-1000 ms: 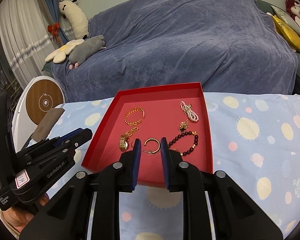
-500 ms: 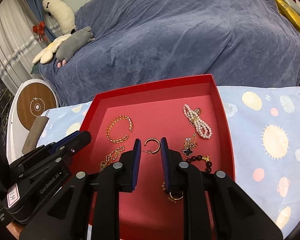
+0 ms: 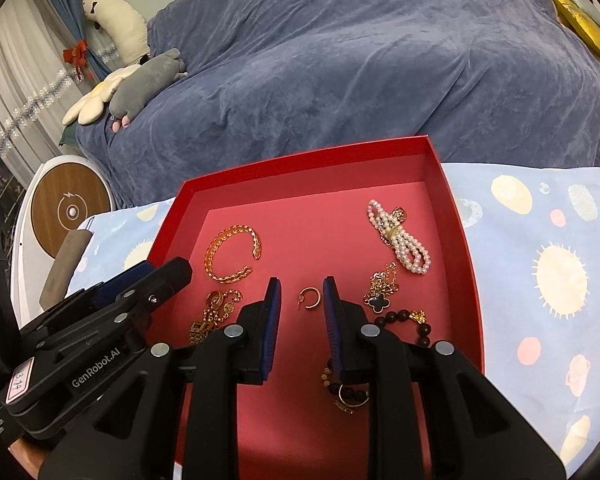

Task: Organize jewelry

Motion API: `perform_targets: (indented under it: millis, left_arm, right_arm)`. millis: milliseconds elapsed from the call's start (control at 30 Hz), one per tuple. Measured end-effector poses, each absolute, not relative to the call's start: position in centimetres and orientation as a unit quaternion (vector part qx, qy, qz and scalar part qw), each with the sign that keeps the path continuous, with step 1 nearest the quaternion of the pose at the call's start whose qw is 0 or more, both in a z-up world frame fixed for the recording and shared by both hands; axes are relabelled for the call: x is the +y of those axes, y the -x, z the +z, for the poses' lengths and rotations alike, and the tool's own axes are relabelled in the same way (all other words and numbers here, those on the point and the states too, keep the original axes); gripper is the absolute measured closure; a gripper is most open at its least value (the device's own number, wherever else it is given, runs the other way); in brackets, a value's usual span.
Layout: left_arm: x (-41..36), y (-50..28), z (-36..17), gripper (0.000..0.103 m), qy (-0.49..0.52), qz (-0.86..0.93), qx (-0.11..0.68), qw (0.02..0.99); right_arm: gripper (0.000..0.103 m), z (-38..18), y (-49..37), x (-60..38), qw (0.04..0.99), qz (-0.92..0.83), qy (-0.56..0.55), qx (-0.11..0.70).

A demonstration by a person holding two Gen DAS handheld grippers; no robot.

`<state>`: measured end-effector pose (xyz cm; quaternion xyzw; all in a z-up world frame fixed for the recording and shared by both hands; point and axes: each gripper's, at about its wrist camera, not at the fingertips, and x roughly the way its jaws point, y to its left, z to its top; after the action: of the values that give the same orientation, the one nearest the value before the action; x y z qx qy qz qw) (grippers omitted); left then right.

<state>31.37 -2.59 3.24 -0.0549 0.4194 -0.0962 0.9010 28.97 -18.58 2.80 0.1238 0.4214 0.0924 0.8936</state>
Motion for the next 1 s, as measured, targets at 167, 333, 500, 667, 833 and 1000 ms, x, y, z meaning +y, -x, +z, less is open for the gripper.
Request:
perform_targets:
  millis: [167, 333, 500, 667, 833, 1000]
  left_arm:
    - [-1.7, -29.8, 4.1, 0.049, 0.053, -0.089, 0.413, 0.905]
    - [-1.0, -27.0, 5.5, 0.046, 0.048, -0.078, 0.412, 0.907]
    - [-0.1, -22.9, 6.2, 0.041, 0.041, -0.063, 0.404, 0.912]
    - [0.2, -18.8, 5.7, 0.040, 0.032, -0.060, 0.407, 0.911]
    - [0.6, -15.4, 5.2, 0.036, 0.038, -0.061, 0.415, 0.907]
    - [1.0, -12.2, 4.9, 0.029, 0.034, -0.042, 0.409, 0.911]
  right_arm:
    - [0.068, 4.3, -26.1, -19.2, 0.902, 0.085, -0.125, 0.403]
    - [0.063, 5.8, -22.6, -19.4, 0.907, 0.073, -0.109, 0.399]
    - [0.056, 6.5, -18.6, -20.0, 0.909, 0.071, -0.118, 0.393]
    - [0.047, 5.2, -14.5, -20.3, 0.904, 0.060, -0.119, 0.407]
    - [0.037, 4.5, -10.7, -20.0, 0.906, 0.053, -0.121, 0.402]
    - [0.033, 3.8, -7.8, -19.6, 0.906, 0.050, -0.125, 0.402]
